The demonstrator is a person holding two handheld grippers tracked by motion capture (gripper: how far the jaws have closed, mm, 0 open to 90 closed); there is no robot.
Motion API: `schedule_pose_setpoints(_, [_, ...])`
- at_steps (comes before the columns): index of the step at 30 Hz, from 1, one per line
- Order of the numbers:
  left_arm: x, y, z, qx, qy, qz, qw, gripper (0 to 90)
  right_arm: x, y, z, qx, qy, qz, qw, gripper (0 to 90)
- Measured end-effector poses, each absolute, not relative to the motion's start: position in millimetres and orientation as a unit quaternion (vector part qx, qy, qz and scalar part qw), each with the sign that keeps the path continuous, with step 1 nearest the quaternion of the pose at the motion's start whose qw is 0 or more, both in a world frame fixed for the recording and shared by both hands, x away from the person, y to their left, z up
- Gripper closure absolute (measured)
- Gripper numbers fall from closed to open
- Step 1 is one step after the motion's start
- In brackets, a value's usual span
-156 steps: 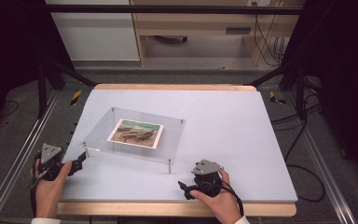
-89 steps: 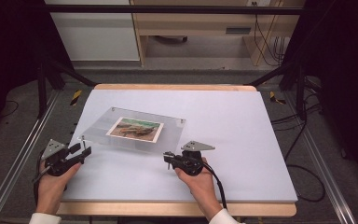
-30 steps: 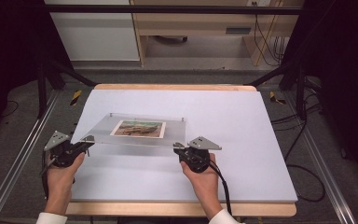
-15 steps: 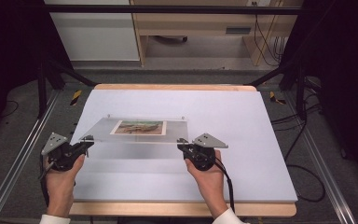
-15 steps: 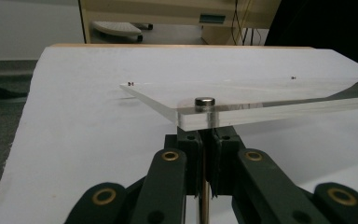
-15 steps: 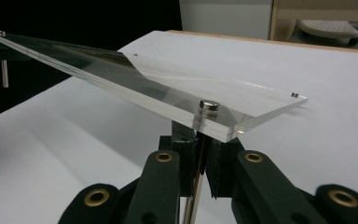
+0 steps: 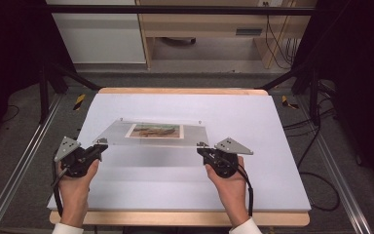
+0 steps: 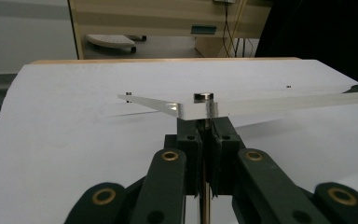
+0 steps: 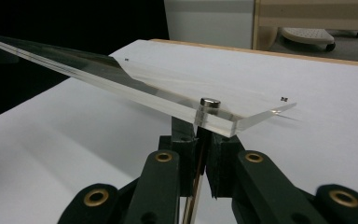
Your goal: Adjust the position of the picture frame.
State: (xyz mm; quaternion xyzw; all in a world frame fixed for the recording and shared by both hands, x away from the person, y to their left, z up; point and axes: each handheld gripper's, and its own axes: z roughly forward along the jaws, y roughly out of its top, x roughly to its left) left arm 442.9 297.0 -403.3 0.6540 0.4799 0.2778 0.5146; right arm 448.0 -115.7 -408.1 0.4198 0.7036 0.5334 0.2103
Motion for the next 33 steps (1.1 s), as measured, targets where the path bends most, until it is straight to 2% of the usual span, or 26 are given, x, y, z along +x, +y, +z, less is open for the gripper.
schedule_pose_setpoints(33, [456.9,227.5,-402.7,0.663,0.448,0.270,0.536,83.0,447.1,-181.2,-406.5,0.471,0.675,0.518,0.232,83.0])
